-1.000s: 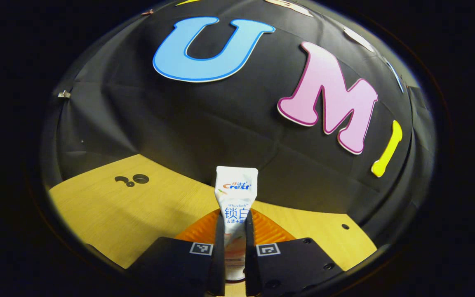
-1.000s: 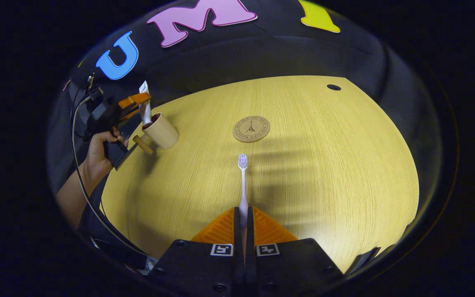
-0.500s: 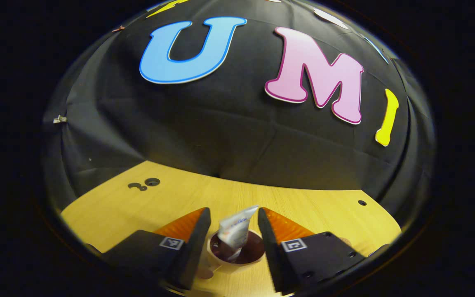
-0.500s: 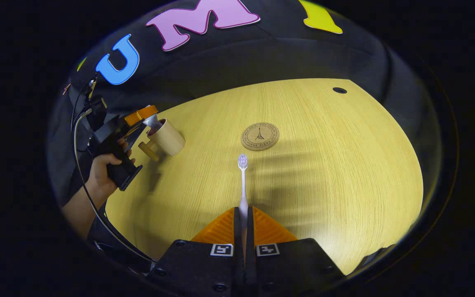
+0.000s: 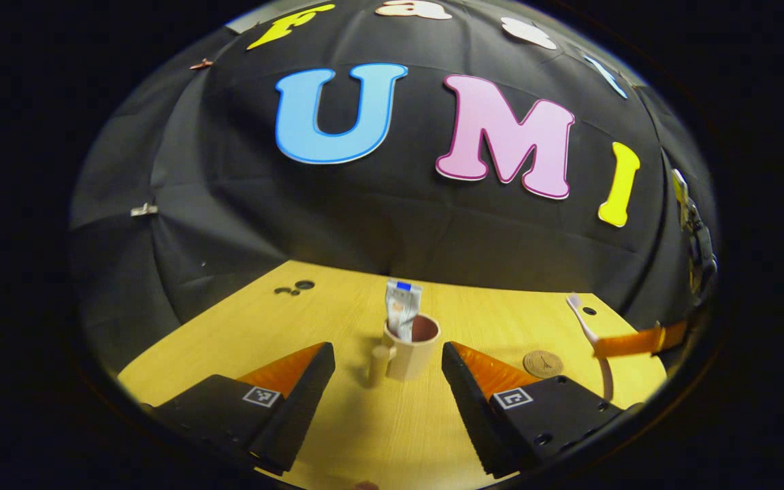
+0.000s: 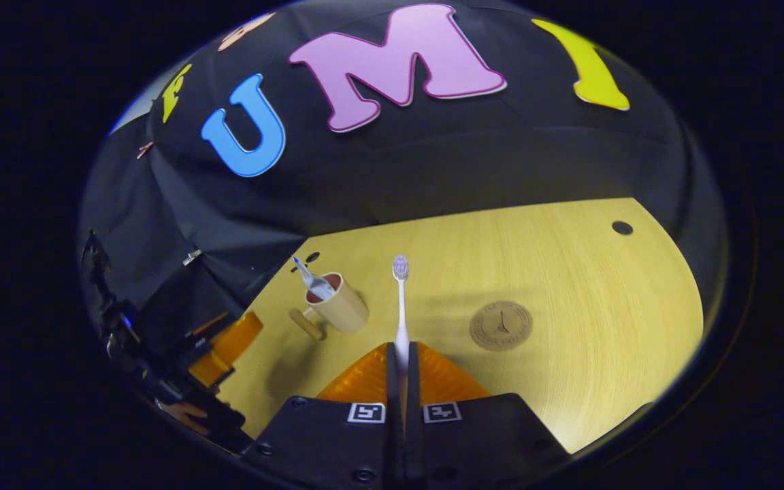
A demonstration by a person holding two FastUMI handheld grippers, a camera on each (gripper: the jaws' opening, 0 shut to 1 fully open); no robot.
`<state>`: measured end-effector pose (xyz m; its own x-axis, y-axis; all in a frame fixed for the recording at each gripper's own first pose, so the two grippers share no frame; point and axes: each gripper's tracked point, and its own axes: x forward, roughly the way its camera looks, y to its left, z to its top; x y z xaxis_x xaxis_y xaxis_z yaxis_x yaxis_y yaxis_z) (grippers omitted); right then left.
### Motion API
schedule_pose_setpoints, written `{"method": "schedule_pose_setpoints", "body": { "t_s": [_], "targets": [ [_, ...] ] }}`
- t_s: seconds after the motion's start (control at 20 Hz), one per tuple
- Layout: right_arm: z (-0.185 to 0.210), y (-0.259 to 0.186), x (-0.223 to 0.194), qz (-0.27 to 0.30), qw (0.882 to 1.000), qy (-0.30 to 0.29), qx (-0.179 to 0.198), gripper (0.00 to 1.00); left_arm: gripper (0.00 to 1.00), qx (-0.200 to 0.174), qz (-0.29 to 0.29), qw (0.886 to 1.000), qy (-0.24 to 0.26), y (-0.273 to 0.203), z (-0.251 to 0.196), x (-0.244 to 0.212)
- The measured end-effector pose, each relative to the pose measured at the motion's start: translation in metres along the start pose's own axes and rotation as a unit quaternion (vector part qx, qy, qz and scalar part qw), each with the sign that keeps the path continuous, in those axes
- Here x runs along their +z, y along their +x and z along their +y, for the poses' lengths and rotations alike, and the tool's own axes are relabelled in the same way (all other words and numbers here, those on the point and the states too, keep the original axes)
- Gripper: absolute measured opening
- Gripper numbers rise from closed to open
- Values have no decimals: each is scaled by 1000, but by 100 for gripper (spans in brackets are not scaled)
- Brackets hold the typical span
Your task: Put the toothbrush and toothpaste on the desktop into the cup, then pick up the cup and place it on the coaster on the desktop.
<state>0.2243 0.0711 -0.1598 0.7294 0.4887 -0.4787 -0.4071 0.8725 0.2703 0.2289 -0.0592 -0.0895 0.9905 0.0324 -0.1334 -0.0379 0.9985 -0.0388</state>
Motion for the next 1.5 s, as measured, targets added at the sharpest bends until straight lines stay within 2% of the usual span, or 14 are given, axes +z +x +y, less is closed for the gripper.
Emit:
{"method": "schedule_pose_setpoints", "body": {
  "t_s": [0.1,0.3,0.4,0.7,0.85,1.1,1.25,1.5],
  "targets": [
    [24,5,26,-30,999,-26,23,5,98,-7,13,999,-45,-31,-7,-12],
    [67,25,60,-69,994,-57,70,6,97,10,34,997,-66,-66,3,-30],
    [85,35,67,-79,989,-85,91,5,98,-2,39,996,-81,-78,-5,-30],
    [124,85,90,-122,980,-83,136,5,98,4,31,998,-59,-105,0,-28],
    [141,120,109,-172,970,-55,160,5,98,-7,38,998,-44,-115,-4,-42],
    [124,158,105,-195,968,-18,158,6,98,-17,43,998,-31,-116,-7,-52],
    [116,176,93,-192,970,2,148,6,98,-14,52,998,-32,-111,-4,-59],
    [127,189,65,-185,971,-32,146,6,98,-2,56,997,-49,-102,4,-60]
  ]
}}
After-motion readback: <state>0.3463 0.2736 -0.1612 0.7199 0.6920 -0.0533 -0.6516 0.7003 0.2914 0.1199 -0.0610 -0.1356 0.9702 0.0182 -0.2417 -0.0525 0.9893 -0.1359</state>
